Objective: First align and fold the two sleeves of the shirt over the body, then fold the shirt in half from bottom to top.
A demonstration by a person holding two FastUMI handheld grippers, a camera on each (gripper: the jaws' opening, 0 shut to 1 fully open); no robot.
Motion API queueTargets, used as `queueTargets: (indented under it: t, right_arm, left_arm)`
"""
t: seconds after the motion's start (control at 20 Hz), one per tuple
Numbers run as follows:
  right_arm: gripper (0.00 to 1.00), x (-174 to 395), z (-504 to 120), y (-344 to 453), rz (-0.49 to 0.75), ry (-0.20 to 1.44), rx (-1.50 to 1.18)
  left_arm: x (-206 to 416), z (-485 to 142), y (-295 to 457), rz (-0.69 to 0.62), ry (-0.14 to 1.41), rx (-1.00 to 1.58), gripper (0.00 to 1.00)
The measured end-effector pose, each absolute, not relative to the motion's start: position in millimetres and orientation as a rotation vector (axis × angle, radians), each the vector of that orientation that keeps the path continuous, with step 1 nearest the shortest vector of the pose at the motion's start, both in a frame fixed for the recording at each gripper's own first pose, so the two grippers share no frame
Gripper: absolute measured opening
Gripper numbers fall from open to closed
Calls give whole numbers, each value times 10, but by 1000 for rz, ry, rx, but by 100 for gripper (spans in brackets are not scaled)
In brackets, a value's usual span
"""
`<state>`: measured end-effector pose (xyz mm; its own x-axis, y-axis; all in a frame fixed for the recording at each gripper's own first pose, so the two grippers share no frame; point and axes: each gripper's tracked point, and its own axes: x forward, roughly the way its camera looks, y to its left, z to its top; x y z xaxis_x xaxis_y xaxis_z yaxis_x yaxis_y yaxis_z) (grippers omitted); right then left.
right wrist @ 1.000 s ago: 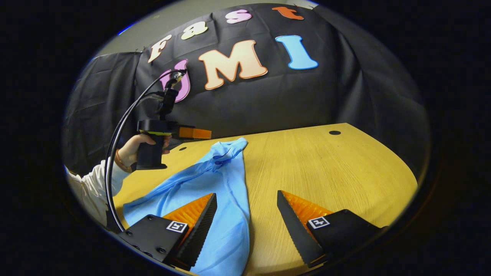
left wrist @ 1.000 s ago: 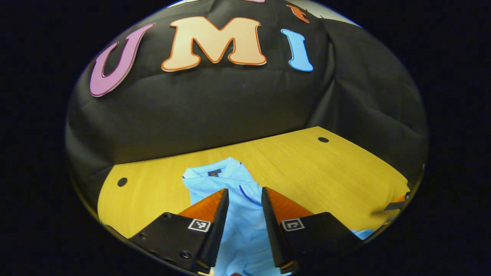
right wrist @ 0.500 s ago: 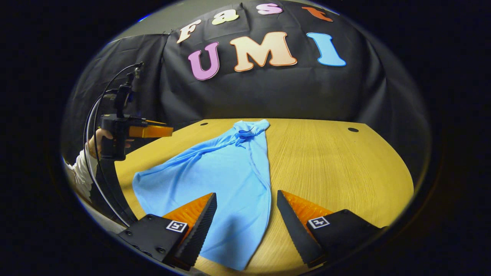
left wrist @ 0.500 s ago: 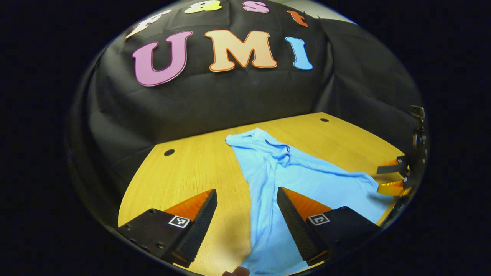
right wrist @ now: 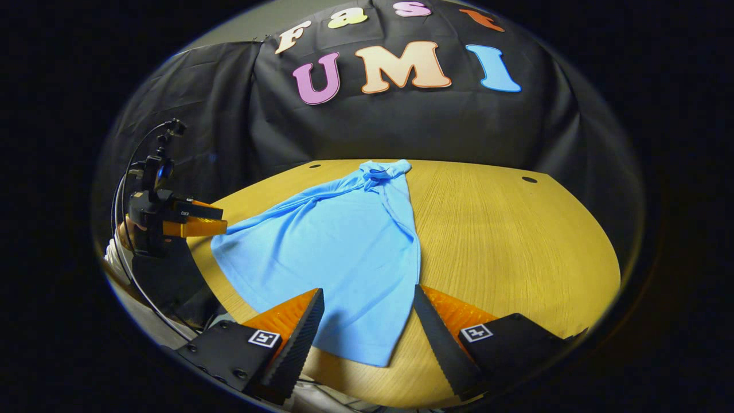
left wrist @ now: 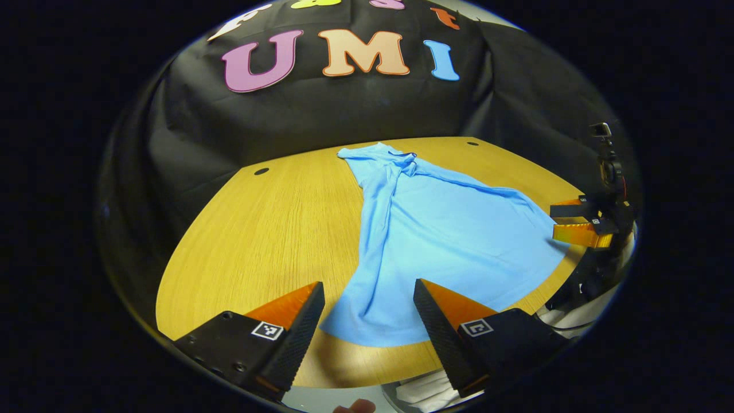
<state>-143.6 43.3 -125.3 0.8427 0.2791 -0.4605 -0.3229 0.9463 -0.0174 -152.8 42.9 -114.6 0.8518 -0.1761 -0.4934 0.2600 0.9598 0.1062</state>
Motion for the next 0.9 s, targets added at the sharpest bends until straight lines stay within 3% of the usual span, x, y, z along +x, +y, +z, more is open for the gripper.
queueTargets:
  t: [0.45, 0.55, 0.6, 0.7, 0.75, 0.9]
  right_arm:
    - [99, -1551, -1389, 503, 332, 469, -170]
    - [94, -1556, -1392, 542, 343, 459, -165]
    - [97, -1555, -1389, 554, 347, 450, -165]
    - [95, -1546, -1390, 583, 357, 442, -158]
    - [94, -1554, -1401, 593, 364, 443, -155]
    - [72, -1567, -1401, 675, 384, 437, -145]
  left_arm:
    - [-1594, -1385, 320, -245, 503, 148, 93]
    - [-1587, -1398, 302, -251, 489, 128, 94]
    - [-1561, -1391, 295, -258, 477, 127, 94]
    - [-1566, -1363, 267, -281, 455, 130, 87]
    - [-1592, -1404, 206, -294, 455, 136, 79]
    - [-1618, -1424, 114, -336, 455, 146, 64]
